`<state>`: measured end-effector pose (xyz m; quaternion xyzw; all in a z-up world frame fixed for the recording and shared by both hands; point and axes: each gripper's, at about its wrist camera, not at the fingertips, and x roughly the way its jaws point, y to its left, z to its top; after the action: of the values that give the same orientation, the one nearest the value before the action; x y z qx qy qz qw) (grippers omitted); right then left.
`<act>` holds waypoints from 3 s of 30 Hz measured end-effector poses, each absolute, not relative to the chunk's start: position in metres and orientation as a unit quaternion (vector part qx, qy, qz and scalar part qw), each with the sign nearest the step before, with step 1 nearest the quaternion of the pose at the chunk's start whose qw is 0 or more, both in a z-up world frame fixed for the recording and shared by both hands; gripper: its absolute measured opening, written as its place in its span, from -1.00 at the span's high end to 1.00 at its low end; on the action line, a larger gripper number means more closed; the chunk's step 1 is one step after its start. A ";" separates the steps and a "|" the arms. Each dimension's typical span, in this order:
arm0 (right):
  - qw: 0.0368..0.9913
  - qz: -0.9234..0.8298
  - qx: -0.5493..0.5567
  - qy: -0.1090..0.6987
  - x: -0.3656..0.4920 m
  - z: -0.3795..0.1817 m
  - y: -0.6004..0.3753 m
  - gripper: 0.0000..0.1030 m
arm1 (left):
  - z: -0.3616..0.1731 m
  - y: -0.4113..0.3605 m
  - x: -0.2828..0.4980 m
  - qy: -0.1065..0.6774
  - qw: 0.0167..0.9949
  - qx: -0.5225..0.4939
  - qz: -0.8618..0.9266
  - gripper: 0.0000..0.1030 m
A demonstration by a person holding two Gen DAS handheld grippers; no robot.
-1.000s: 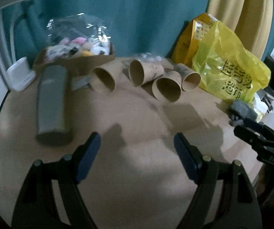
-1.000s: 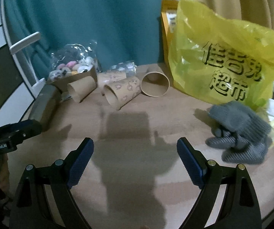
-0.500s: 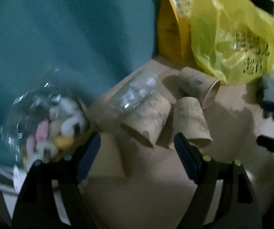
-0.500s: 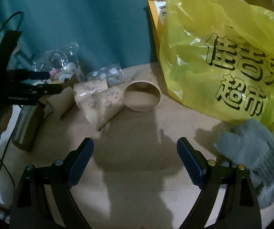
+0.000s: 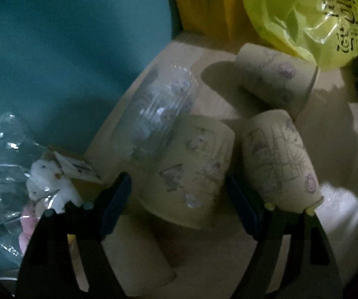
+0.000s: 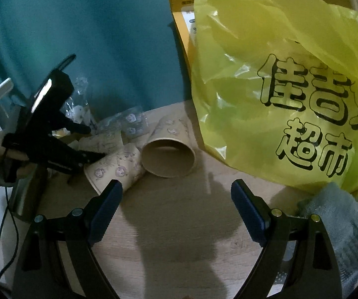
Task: Flip cup upside down
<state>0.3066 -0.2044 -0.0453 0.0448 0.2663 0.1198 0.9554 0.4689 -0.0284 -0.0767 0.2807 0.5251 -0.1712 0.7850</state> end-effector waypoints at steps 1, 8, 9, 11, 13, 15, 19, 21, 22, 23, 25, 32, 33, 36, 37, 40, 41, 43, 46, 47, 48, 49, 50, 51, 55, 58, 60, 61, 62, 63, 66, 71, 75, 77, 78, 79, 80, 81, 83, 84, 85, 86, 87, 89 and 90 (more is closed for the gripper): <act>0.955 0.119 0.048 0.267 0.307 -0.046 -0.207 -0.77 | -0.080 -0.029 0.470 0.527 0.786 0.276 -0.170 -0.55; 0.955 0.116 0.055 0.266 0.302 -0.048 -0.209 -0.77 | -0.087 -0.032 0.482 0.526 0.788 0.281 -0.155 -0.50; 0.955 0.116 0.056 0.266 0.301 -0.048 -0.208 -0.77 | -0.088 -0.032 0.483 0.526 0.787 0.282 -0.154 -0.49; 0.956 0.116 0.058 0.264 0.302 -0.048 -0.209 -0.77 | -0.087 -0.034 0.482 0.524 0.790 0.280 -0.153 -0.47; 0.956 0.117 0.060 0.264 0.301 -0.048 -0.212 -0.77 | -0.087 -0.033 0.480 0.523 0.792 0.276 -0.152 -0.40; 0.955 0.117 0.062 0.264 0.301 -0.047 -0.213 -0.77 | -0.079 -0.029 0.470 0.519 0.798 0.267 -0.152 -0.28; 0.956 0.118 0.062 0.260 0.296 -0.044 -0.212 -0.77 | -0.071 -0.020 0.459 0.520 0.805 0.239 -0.155 -0.24; 0.957 0.119 0.063 0.258 0.293 -0.043 -0.211 -0.77 | -0.072 -0.016 0.452 0.524 0.803 0.236 -0.159 -0.22; 0.957 0.120 0.063 0.257 0.291 -0.042 -0.210 -0.77 | -0.072 -0.016 0.451 0.523 0.804 0.234 -0.157 -0.21; 0.957 0.121 0.063 0.256 0.290 -0.042 -0.210 -0.77 | -0.071 -0.014 0.449 0.523 0.806 0.230 -0.155 -0.21; 0.958 0.122 0.062 0.254 0.285 -0.041 -0.209 -0.77 | -0.068 -0.010 0.440 0.523 0.809 0.217 -0.155 -0.20; 0.960 0.122 0.064 0.245 0.268 -0.036 -0.209 -0.77 | -0.054 0.009 0.395 0.517 0.823 0.173 -0.157 -0.18; 0.960 0.122 0.065 0.244 0.265 -0.035 -0.209 -0.77 | -0.051 0.013 0.387 0.515 0.827 0.162 -0.155 -0.17; 0.960 0.125 0.065 0.242 0.257 -0.035 -0.208 -0.77 | -0.049 0.021 0.363 0.510 0.836 0.136 -0.151 -0.17; 0.960 0.127 0.065 0.242 0.255 -0.035 -0.207 -0.77 | -0.048 0.025 0.355 0.508 0.838 0.132 -0.149 -0.16; 0.959 0.133 0.062 0.243 0.246 -0.037 -0.203 -0.77 | -0.053 0.032 0.332 0.505 0.844 0.108 -0.145 -0.15; 0.959 0.135 0.061 0.243 0.243 -0.037 -0.202 -0.77 | -0.055 0.035 0.326 0.503 0.845 0.103 -0.146 -0.14; 0.958 0.140 0.058 0.243 0.235 -0.038 -0.199 -0.77 | -0.055 0.041 0.302 0.502 0.848 0.085 -0.147 -0.13; 0.957 0.145 0.054 0.245 0.222 -0.040 -0.194 -0.77 | -0.060 0.044 0.274 0.499 0.852 0.054 -0.147 -0.12; 0.957 0.146 0.054 0.246 0.217 -0.042 -0.193 -0.77 | -0.063 0.042 0.271 0.497 0.854 0.042 -0.148 -0.06; 0.956 0.148 0.054 0.248 0.212 -0.044 -0.192 -0.77 | -0.064 0.045 0.256 0.496 0.855 0.021 -0.147 -0.05; 0.955 0.150 0.055 0.250 0.206 -0.046 -0.193 -0.77 | -0.066 0.048 0.247 0.495 0.856 0.006 -0.148 -0.05; 0.954 0.149 0.057 0.255 0.203 -0.048 -0.192 -0.77 | -0.069 0.047 0.238 0.496 0.855 -0.010 -0.149 -0.05; 0.953 0.150 0.057 0.257 0.199 -0.049 -0.192 -0.77 | -0.072 0.045 0.229 0.498 0.854 -0.023 -0.150 -0.05; 0.949 0.159 0.060 0.267 0.182 -0.059 -0.193 -0.77 | -0.085 0.029 0.210 0.501 0.851 -0.060 -0.144 -0.05; 0.943 0.169 0.063 0.280 0.173 -0.070 -0.196 -0.77 | -0.098 0.026 0.203 0.513 0.842 -0.096 -0.134 -0.05; 0.939 0.176 0.063 0.288 0.169 -0.075 -0.198 -0.76 | -0.098 0.021 0.199 0.510 0.845 -0.096 -0.127 -0.05; 0.939 0.177 0.062 0.289 0.168 -0.077 -0.198 -0.77 | -0.098 0.019 0.197 0.509 0.846 -0.094 -0.127 -0.05; 0.938 0.180 0.061 0.291 0.166 -0.078 -0.200 -0.77 | -0.099 0.016 0.196 0.510 0.845 -0.098 -0.125 -0.05; 0.938 0.180 0.060 0.291 0.165 -0.077 -0.201 -0.77 | -0.100 0.015 0.194 0.509 0.846 -0.100 -0.124 -0.05; 0.936 0.182 0.063 0.294 0.163 -0.078 -0.207 -0.77 | -0.101 0.014 0.195 0.510 0.844 -0.108 -0.122 -0.05; 0.935 0.177 0.073 0.297 0.166 -0.081 -0.217 -0.77 | -0.101 0.010 0.195 0.520 0.836 -0.115 -0.129 -0.05; 0.935 0.178 0.074 0.298 0.167 -0.082 -0.218 -0.77 | -0.101 0.006 0.193 0.529 0.829 -0.123 -0.134 -0.05; 0.934 0.178 0.073 0.300 0.168 -0.082 -0.218 -0.77 | -0.101 0.004 0.191 0.529 0.829 -0.122 -0.136 -0.05; 0.934 0.178 0.073 0.300 0.168 -0.083 -0.217 -0.77 | -0.101 0.004 0.191 0.528 0.829 -0.121 -0.136 -0.06; 0.934 0.179 0.072 0.302 0.169 -0.082 -0.216 -0.77 | -0.101 0.004 0.190 0.528 0.829 -0.122 -0.136 -0.06; 0.934 0.179 0.071 0.302 0.169 -0.083 -0.216 -0.77 | -0.101 0.005 0.190 0.527 0.830 -0.122 -0.136 -0.07; 0.933 0.180 0.068 0.303 0.169 -0.082 -0.214 -0.76 | -0.101 0.005 0.189 0.526 0.831 -0.122 -0.137 -0.07; 0.933 0.181 0.064 0.304 0.170 -0.081 -0.211 -0.77 | -0.100 0.005 0.189 0.523 0.832 -0.122 -0.136 -0.07; 0.933 0.182 0.061 0.304 0.170 -0.081 -0.210 -0.77 | -0.101 0.005 0.188 0.522 0.833 -0.122 -0.135 -0.09; 0.933 0.181 0.058 0.305 0.170 -0.081 -0.207 -0.77 | -0.101 0.005 0.187 0.521 0.834 -0.122 -0.135 -0.14; 0.933 0.180 0.056 0.305 0.170 -0.081 -0.207 -0.77 | -0.102 0.006 0.186 0.521 0.834 -0.124 -0.137 -0.25; 0.933 0.179 0.054 0.306 0.170 -0.081 -0.206 -0.77 | -0.101 0.007 0.185 0.519 0.834 -0.126 -0.139 -0.33; 0.933 0.177 0.050 0.309 0.170 -0.080 -0.203 -0.77 | -0.099 0.009 0.184 0.514 0.835 -0.133 -0.144 -0.39; 0.933 0.176 0.046 0.310 0.170 -0.079 -0.200 -0.77 | -0.097 0.010 0.182 0.511 0.836 -0.136 -0.147 -0.39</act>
<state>0.1700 -0.2005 -0.0794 0.0458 0.3104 0.1757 0.9331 0.1823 0.0105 -0.0972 -0.1357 0.5106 -0.1467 0.8363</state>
